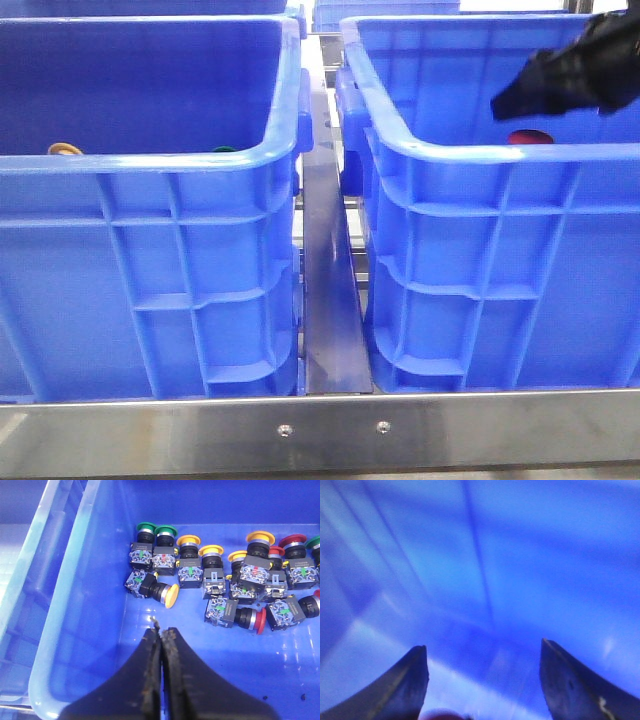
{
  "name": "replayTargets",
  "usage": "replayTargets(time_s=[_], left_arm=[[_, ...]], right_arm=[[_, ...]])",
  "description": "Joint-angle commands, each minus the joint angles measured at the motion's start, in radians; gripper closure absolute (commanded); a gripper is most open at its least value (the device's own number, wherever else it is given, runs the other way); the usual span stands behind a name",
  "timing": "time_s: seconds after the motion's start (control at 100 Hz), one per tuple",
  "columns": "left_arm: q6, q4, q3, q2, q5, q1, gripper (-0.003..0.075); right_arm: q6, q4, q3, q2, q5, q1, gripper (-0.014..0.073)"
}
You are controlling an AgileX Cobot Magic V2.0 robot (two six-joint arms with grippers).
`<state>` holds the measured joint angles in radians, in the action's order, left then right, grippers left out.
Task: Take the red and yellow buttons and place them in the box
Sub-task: 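Lower the red button into the empty bin and open the right gripper, then move the left gripper back over the button bin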
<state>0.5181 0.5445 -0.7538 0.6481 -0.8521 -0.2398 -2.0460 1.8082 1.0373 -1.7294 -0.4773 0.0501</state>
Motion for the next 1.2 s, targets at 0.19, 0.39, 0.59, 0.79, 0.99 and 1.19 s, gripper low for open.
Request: replayTargets(time_s=[0.19,0.39,0.59,0.79,0.99,1.19], left_arm=[[0.000,0.021,-0.026,-0.001,0.047,0.002,0.0739],[0.000,0.021,-0.026,-0.001,0.047,0.002,0.0739],[0.000,0.021,-0.026,-0.001,0.047,0.002,0.0739],[0.000,0.009,-0.026,-0.001,0.047,0.002,0.0739],[0.000,-0.002,-0.026,-0.001,0.047,0.002,0.0739],[0.000,-0.002,-0.026,-0.001,0.047,0.002,0.0739]], right_arm=[[0.087,0.115,-0.033,0.256,-0.005,0.002,0.0094],[0.127,0.115,-0.172,0.473,0.109,0.002,0.0095],[0.199,0.115,-0.308,0.721,0.223,0.002,0.0101],[0.225,0.115,-0.413,0.915,0.296,0.001,0.0159],[0.226,0.115,-0.485,1.046,0.295,0.001,0.0188],[0.226,0.115,-0.506,1.114,0.276,0.001,0.0547]])
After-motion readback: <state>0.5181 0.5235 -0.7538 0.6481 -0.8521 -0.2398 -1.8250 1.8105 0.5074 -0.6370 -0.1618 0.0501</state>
